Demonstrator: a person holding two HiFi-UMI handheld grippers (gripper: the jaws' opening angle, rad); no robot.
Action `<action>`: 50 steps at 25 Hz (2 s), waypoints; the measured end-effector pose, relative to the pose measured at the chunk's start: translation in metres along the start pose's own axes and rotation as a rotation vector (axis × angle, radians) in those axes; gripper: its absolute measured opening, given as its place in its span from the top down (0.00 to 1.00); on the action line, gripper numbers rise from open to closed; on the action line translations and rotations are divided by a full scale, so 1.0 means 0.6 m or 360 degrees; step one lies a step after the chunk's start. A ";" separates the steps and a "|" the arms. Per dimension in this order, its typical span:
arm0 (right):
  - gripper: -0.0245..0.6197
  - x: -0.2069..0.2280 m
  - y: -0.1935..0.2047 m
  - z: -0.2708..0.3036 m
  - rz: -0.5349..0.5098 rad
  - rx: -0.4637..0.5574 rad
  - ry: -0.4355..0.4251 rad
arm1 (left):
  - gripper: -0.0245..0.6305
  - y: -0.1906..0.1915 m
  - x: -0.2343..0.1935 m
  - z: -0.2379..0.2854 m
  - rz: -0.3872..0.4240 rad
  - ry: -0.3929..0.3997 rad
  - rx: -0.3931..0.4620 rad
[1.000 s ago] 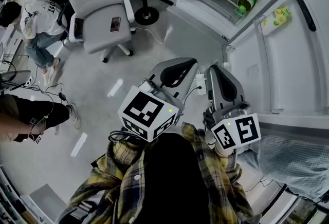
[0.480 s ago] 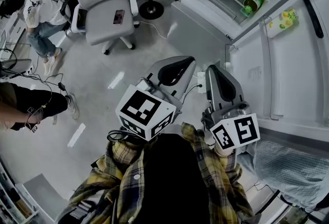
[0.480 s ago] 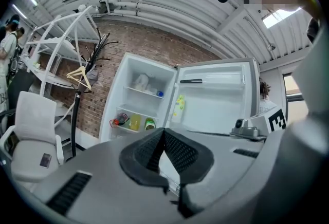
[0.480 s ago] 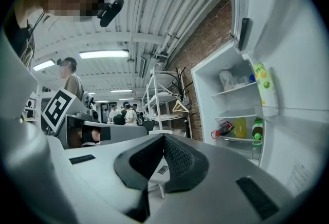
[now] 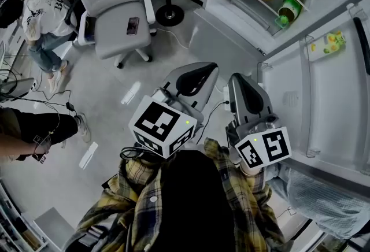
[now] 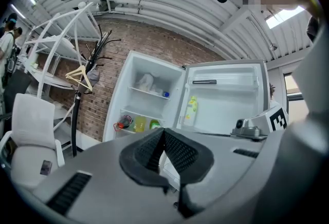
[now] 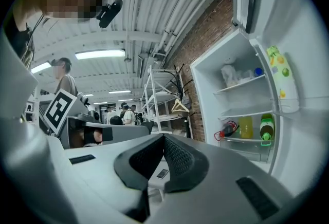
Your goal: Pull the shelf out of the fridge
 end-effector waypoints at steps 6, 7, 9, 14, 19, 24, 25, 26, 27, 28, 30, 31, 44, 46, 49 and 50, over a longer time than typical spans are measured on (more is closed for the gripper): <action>0.94 0.019 -0.018 0.085 0.0005 0.0047 0.0055 | 0.96 -0.010 -0.084 0.047 0.0024 0.0075 0.0007; 0.94 0.021 -0.022 0.100 0.0007 0.0055 0.0064 | 0.96 -0.013 -0.099 0.054 0.0029 0.0088 0.0009; 0.94 0.028 -0.030 0.129 0.0010 0.0069 0.0086 | 0.96 -0.018 -0.129 0.068 0.0038 0.0111 0.0011; 0.94 0.039 -0.043 0.187 0.0031 0.0128 0.0187 | 0.96 -0.023 -0.199 0.095 0.0058 0.0197 0.0000; 0.94 0.052 -0.046 0.237 0.0060 0.0176 0.0292 | 0.96 -0.018 -0.264 0.111 0.0070 0.0264 -0.0029; 0.94 0.056 -0.042 0.262 0.0073 0.0197 0.0395 | 0.96 -0.014 -0.304 0.126 0.0061 0.0340 -0.0025; 0.94 0.060 -0.042 0.265 0.0078 0.0195 0.0411 | 0.96 -0.012 -0.308 0.134 0.0056 0.0355 -0.0029; 0.94 0.066 -0.043 0.268 0.0084 0.0192 0.0428 | 0.96 -0.011 -0.312 0.142 0.0049 0.0370 -0.0034; 0.94 0.071 -0.044 0.271 0.0092 0.0187 0.0444 | 0.96 -0.010 -0.315 0.151 0.0039 0.0385 -0.0039; 0.94 0.077 -0.045 0.274 0.0100 0.0182 0.0460 | 0.96 -0.009 -0.319 0.161 0.0029 0.0398 -0.0044; 0.94 0.089 -0.048 0.279 0.0111 0.0175 0.0486 | 0.96 -0.007 -0.323 0.178 0.0012 0.0421 -0.0045; 0.94 0.095 -0.050 0.280 0.0112 0.0173 0.0498 | 0.96 -0.007 -0.325 0.187 0.0007 0.0430 -0.0044; 0.94 0.229 -0.127 0.317 0.0093 0.0195 0.0509 | 0.96 -0.035 -0.336 0.348 0.0011 0.0465 0.0003; 0.94 0.254 -0.142 0.313 0.0085 0.0214 0.0510 | 0.96 -0.040 -0.328 0.377 0.0019 0.0473 0.0015; 0.94 0.287 -0.160 0.307 0.0079 0.0224 0.0508 | 0.96 -0.048 -0.314 0.417 0.0017 0.0485 0.0028; 0.94 0.297 -0.165 0.306 0.0078 0.0223 0.0509 | 0.96 -0.051 -0.310 0.428 0.0014 0.0492 0.0032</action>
Point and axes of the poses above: the fingertips, and each gripper's own axes: z forward along the fingers, x to its right, y out of its underside, the point moved 7 cm from there along -z, backward along the fingers, and after that the axes turned 15 degrees about z, right-handed, at the moved point
